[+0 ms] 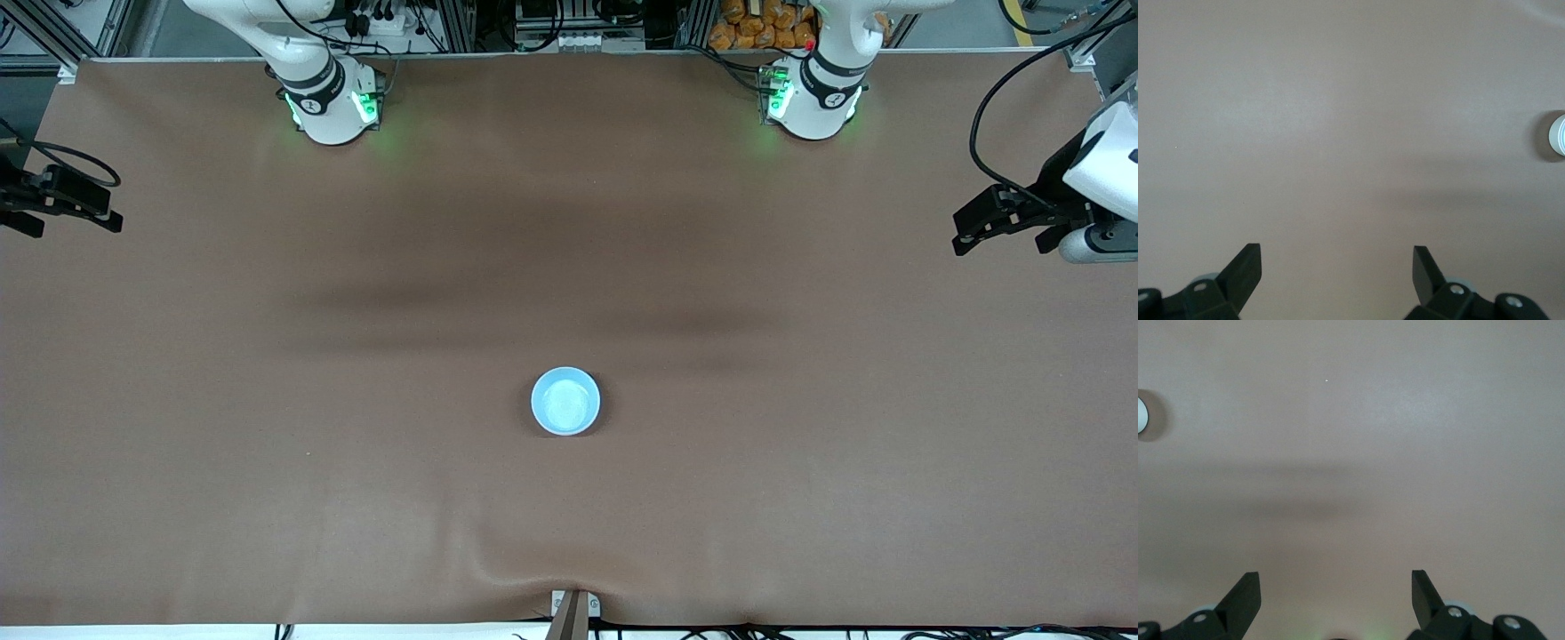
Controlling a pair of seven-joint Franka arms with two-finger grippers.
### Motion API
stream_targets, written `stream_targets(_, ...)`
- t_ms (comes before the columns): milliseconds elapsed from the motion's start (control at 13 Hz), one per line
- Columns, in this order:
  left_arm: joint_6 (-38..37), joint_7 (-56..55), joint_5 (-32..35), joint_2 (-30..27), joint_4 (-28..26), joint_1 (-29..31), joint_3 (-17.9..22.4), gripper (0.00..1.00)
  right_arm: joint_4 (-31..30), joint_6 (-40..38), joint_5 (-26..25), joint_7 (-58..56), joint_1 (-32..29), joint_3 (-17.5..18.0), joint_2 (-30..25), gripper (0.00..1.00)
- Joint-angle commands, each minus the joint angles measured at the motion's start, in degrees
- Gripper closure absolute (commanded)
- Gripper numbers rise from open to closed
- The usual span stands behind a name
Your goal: Stack pink and blue bowls on white bowl
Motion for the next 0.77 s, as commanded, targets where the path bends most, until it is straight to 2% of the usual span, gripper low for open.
stream_targets(0, -0.73, 0.29, 0.4, -0.55, 0.17, 0.41, -0.35, 0.0, 0.92, -0.92, -0.96, 2.93, -0.43, 1.24, 0.05, 0.0)
stream_targets(692, -0.65, 0.56, 0.05, -0.47, 0.34, 0.49, -0.35, 0.0, 0.92, -1.36, -0.87, 3.74, -0.34, 1.15, 0.05, 0.0)
